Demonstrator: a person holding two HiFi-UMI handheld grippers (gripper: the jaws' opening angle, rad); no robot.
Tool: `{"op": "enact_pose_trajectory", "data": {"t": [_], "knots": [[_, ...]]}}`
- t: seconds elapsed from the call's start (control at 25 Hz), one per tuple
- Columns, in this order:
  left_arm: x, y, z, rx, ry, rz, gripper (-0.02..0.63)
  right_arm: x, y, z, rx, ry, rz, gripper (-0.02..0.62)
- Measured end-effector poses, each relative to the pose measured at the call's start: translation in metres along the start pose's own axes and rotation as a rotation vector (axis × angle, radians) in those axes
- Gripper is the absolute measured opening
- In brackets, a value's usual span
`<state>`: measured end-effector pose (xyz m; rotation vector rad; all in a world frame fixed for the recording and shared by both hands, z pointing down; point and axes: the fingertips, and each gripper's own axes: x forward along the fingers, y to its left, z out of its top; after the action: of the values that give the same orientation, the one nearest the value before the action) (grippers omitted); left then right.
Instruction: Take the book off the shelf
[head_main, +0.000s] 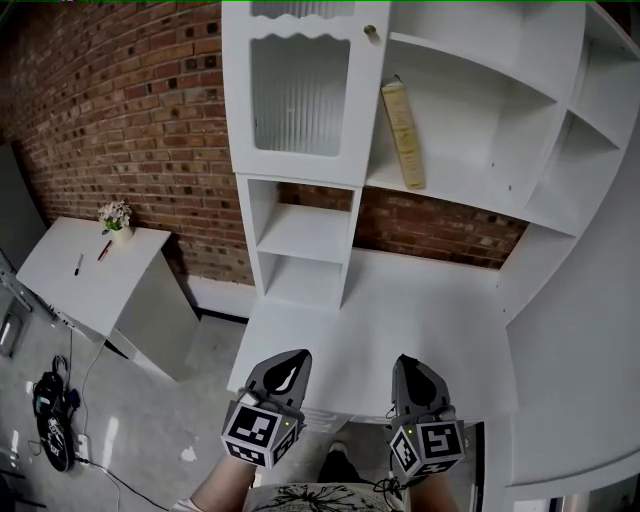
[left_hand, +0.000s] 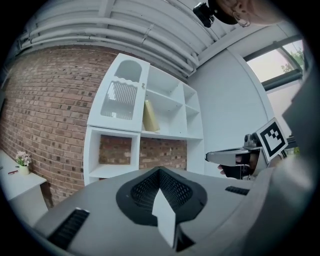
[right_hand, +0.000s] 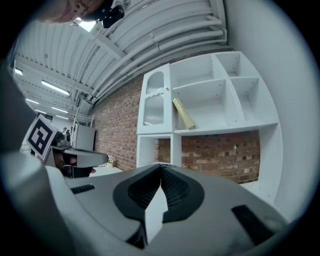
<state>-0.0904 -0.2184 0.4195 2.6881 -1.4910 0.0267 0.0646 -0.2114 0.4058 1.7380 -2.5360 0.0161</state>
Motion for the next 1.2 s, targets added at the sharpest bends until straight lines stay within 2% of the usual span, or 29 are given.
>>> {"op": "enact_pose_trajectory", "data": {"t": [0.48, 0.68, 0.96, 1.08, 1.16, 1.2], "knots": [[0.136, 0.026, 0.039, 0.013, -0.029, 0.084, 0.012, 0.118, -0.102, 0.042, -0.047, -0.044, 0.059, 0.006], [0.168, 0.033, 0.054, 0.027, -0.063, 0.083, 0.012, 0.148, -0.126, 0.058, -0.073, -0.050, 0.023, 0.006], [0.189, 0.057, 0.074, 0.048, -0.089, 0.047, 0.012, 0.184, -0.129, 0.092, -0.113, -0.076, -0.047, 0.009], [0.195, 0.071, 0.084, 0.053, -0.110, 0.033, 0.012, 0.205, -0.122, 0.112, -0.137, -0.076, -0.045, 0.131], [0.199, 0.078, 0.089, 0.066, -0.120, 0.020, 0.012, 0.218, -0.123, 0.125, -0.155, -0.085, -0.070, 0.232], [0.200, 0.080, 0.090, 0.070, -0.123, 0.011, 0.012, 0.225, -0.125, 0.132, -0.160, -0.091, -0.087, 0.259]]}}
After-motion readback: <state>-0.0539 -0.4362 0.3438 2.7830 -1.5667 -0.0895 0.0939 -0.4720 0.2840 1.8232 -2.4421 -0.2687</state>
